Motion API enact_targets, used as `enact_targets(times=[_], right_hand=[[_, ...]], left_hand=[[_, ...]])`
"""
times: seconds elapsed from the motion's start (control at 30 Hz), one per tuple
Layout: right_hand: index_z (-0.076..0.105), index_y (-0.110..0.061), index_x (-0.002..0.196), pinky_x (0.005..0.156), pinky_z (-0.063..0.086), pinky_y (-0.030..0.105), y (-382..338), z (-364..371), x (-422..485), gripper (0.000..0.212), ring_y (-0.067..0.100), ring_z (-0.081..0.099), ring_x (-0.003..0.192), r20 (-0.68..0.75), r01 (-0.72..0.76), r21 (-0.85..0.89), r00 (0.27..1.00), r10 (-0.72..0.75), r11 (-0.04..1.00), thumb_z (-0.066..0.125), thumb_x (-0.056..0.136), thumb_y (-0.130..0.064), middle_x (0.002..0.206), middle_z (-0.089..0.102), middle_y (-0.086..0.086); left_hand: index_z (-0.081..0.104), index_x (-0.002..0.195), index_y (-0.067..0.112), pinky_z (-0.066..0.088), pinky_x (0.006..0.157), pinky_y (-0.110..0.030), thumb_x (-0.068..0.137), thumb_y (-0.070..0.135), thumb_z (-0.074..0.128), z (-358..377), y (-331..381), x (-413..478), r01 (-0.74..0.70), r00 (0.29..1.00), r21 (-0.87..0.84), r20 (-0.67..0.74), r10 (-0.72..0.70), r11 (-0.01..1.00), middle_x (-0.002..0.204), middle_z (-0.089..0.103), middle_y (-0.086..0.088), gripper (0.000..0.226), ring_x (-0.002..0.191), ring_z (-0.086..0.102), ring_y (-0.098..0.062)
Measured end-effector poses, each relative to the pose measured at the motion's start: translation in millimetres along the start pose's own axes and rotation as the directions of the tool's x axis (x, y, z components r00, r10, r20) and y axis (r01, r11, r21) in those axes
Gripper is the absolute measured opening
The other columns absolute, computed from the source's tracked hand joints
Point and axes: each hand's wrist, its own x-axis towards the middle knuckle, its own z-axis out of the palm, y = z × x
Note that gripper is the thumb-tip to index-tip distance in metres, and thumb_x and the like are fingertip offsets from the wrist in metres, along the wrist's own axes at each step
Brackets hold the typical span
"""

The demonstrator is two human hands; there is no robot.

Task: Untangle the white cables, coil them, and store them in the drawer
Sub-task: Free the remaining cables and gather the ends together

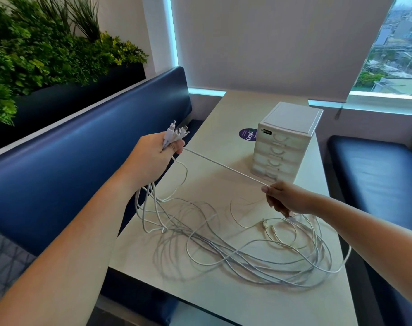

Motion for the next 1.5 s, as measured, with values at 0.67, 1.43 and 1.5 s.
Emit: enact_targets(times=[0.67,1.43,1.5], right_hand=[[0.050,-0.031,0.069,0.086,0.040,0.032,53,-51,-38,0.028,0.021,0.039,0.102,-0.045,-0.159,-0.859,0.970,0.239,0.486,0.053,0.083,-0.055,0.089,0.040,-0.007],[0.067,-0.002,0.098,0.066,0.041,0.028,67,56,8,0.030,0.024,0.047,0.076,-0.113,-0.291,-0.721,0.945,0.307,0.629,0.047,0.088,-0.023,0.077,0.050,0.008],[0.067,-0.004,0.090,0.069,0.042,0.026,71,58,8,0.024,0.021,0.049,0.078,-0.078,-0.286,-0.708,0.940,0.331,0.646,0.047,0.086,-0.016,0.083,0.055,0.011]], left_hand=[[0.064,0.088,0.023,0.025,0.040,-0.018,0.105,0.029,0.043,-37,-25,10,-0.006,0.958,-0.512,-0.250,-0.143,0.859,0.069,0.064,0.008,0.027,0.047,0.029,-0.006],[0.065,0.089,0.021,0.026,0.043,-0.018,0.104,0.031,0.046,-11,-31,0,0.057,0.976,-0.538,-0.146,-0.160,0.841,0.063,0.050,0.005,0.026,0.046,0.031,-0.005],[0.064,0.089,0.019,0.026,0.043,-0.017,0.104,0.031,0.046,-7,-31,0,0.074,0.978,-0.545,-0.126,-0.169,0.835,0.060,0.045,0.005,0.027,0.046,0.030,-0.005]])
